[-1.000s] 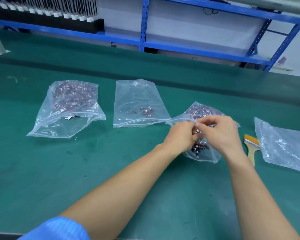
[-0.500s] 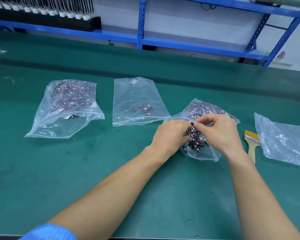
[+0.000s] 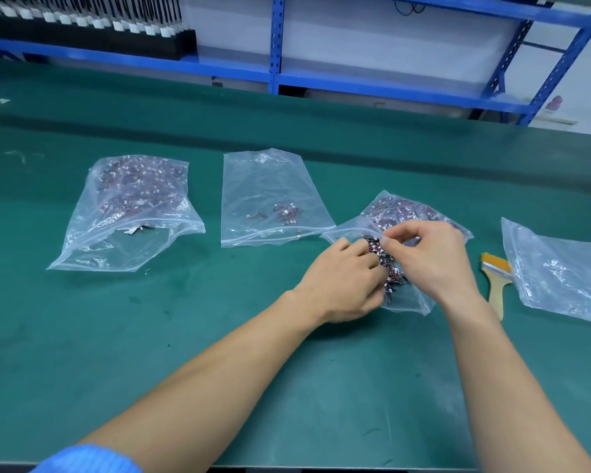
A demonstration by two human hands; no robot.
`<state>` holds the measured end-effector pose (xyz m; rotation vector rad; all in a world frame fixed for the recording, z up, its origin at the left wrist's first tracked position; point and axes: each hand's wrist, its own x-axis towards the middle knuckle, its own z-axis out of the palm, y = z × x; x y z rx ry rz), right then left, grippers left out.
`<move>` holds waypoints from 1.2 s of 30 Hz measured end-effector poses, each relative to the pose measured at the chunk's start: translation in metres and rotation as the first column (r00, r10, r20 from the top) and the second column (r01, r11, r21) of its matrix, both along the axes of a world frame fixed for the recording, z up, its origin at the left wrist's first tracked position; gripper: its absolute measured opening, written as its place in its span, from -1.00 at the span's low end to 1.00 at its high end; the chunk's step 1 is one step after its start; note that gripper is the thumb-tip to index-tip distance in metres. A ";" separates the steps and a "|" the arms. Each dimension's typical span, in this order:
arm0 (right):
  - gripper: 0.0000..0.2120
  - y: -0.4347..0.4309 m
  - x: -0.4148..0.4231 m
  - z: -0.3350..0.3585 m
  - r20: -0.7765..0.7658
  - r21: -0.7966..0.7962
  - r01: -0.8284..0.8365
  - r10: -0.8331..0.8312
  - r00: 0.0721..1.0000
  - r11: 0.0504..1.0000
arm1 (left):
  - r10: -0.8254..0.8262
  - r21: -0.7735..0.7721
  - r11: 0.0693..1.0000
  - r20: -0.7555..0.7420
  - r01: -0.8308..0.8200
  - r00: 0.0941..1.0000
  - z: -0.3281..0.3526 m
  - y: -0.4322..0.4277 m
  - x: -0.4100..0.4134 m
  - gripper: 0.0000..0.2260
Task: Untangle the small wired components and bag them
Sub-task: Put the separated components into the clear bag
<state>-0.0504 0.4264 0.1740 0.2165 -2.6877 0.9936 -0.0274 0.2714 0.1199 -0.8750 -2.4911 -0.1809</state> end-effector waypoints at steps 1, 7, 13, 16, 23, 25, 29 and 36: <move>-0.87 -0.001 0.000 0.000 0.002 -0.001 0.000 0.000 1.000 1.000 | 0.012 -0.016 1.000 0.023 -0.011 1.000 -0.003 0.002 -0.001 -0.73; -0.85 0.003 0.000 0.004 0.003 -0.014 0.020 -0.020 1.000 1.000 | -0.044 0.070 0.997 0.151 0.034 0.988 -0.013 -0.002 0.001 -0.59; -0.88 0.001 0.003 0.003 -0.006 0.007 0.029 -0.029 1.000 1.000 | 0.013 -0.006 1.000 0.128 -0.012 0.992 -0.017 -0.008 0.003 -0.73; -0.89 -0.001 0.005 0.005 0.007 0.020 0.036 -0.036 0.999 0.999 | 0.021 -0.053 0.999 0.180 -0.012 0.983 -0.021 -0.011 0.006 -0.56; -0.78 -0.004 0.008 0.006 0.025 0.036 0.043 -0.044 0.999 0.998 | -0.061 0.200 0.979 0.134 0.033 0.989 -0.010 -0.049 0.012 -0.75; -0.64 -0.011 0.011 0.008 -0.034 -0.028 0.071 -0.072 0.997 0.997 | -0.024 0.238 0.971 0.162 -0.015 0.987 -0.011 -0.067 0.015 -0.84; -0.76 -0.044 0.019 0.009 -0.235 -0.109 -0.046 0.020 0.972 0.993 | 0.100 0.267 0.949 0.250 -0.168 0.963 -0.015 -0.098 0.017 -0.86; -0.87 -0.126 0.007 -0.038 -0.078 0.093 -0.345 0.352 0.933 0.934 | 0.356 0.270 0.841 0.376 -0.469 0.856 -0.025 -0.127 0.014 -0.68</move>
